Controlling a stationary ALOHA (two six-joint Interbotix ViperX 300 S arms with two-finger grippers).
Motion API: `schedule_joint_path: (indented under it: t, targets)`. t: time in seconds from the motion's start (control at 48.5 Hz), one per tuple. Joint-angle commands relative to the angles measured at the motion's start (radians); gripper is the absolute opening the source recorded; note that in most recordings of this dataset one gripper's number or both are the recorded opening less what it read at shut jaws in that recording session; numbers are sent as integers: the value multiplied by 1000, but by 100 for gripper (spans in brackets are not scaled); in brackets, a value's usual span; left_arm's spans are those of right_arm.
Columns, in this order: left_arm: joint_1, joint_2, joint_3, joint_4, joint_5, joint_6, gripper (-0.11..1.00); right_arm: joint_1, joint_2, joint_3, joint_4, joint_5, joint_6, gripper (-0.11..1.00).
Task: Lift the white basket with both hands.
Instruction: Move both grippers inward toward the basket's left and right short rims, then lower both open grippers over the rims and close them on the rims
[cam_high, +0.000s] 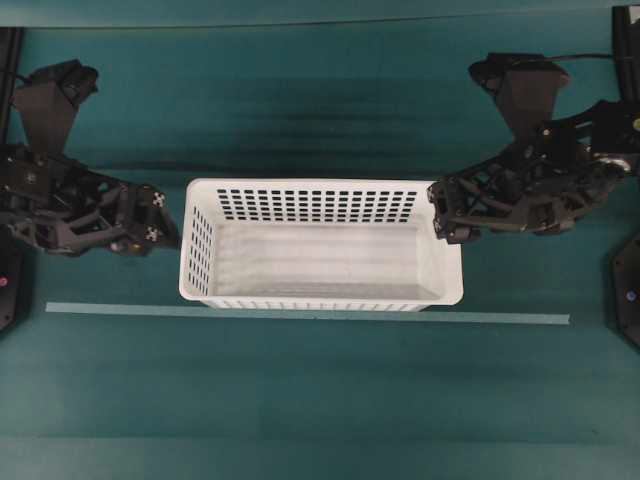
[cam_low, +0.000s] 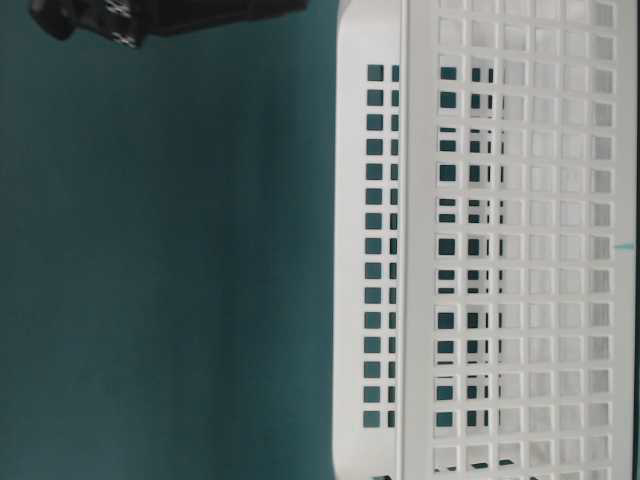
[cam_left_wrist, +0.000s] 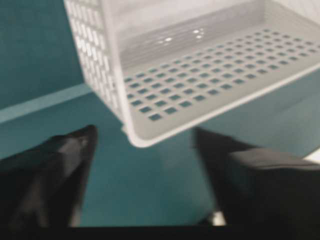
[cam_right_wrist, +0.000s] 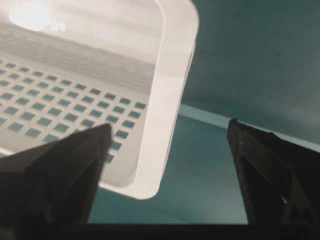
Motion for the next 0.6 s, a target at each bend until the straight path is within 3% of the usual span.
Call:
schedule_joint_path:
  t: [0.0,0.041,0.186,0.578]
  targets:
    - [0,31,-5,3,-12,-21,93,-2,35,-6,6,-5,18,94]
    - [-2,40,0,3,-25,-28,96,-2,41,-9,5,-5,29,94]
    - [3,84,14,3,-77,-44,90,2,66,-9,5,-11,49,94]
    - [37,281,21,6,-149,-60,90,15,164,38,6,-135,103,94]
